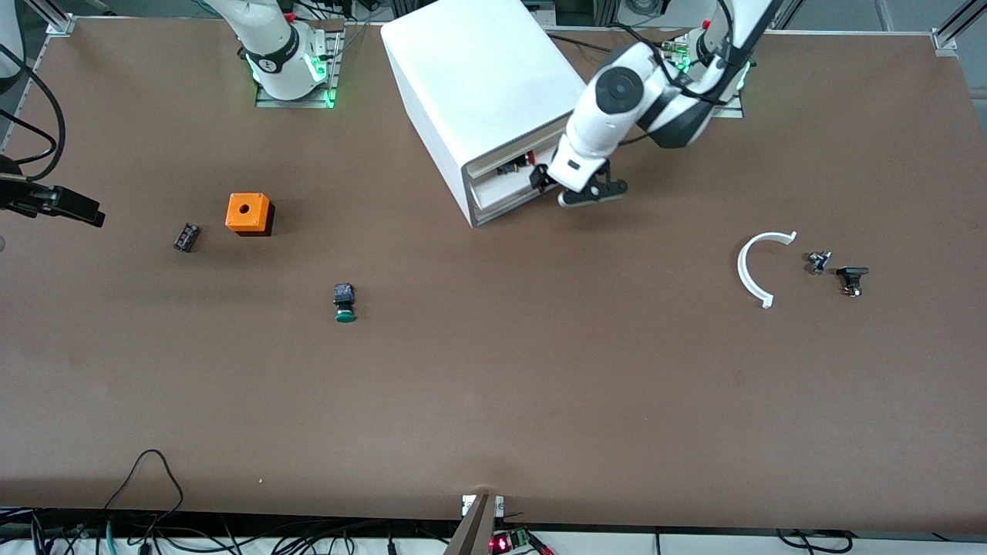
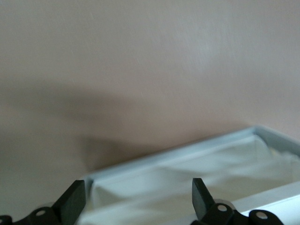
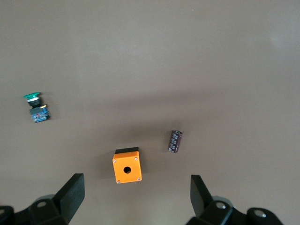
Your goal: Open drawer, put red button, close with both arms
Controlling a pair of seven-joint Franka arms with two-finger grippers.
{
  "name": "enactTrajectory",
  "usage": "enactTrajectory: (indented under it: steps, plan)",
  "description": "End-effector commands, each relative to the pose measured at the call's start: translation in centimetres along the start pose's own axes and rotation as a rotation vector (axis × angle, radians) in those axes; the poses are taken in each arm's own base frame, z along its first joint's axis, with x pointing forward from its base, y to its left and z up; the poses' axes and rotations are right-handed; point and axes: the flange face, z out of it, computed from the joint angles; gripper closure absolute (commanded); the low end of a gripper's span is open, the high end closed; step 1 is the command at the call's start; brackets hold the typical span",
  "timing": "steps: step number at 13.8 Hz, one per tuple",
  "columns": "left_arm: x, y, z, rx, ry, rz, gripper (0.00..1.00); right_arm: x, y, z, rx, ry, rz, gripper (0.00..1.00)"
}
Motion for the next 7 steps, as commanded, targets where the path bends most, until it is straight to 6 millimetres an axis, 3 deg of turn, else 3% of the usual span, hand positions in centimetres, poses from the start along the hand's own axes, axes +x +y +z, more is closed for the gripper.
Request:
enactTrajectory:
  steps: [1,5,7]
  plan:
    - [-2.7,0.0,-0.1,0.025,0.008,-0.024,0.00,-3.4,-3.3,-1.2,0.010,0.009,0.004,0.00]
    - [-2.8,-0.1,-0.2,0.034,0.008,-0.018,0.00,-5.4,-2.6,-0.3,0.013,0.042,0.007,0.00]
    - [-0.8,-0.7,-1.5,0.019,0.034,-0.037,0.00,-6.8,-2.6,-0.3,0.013,0.066,-0.047,0.00]
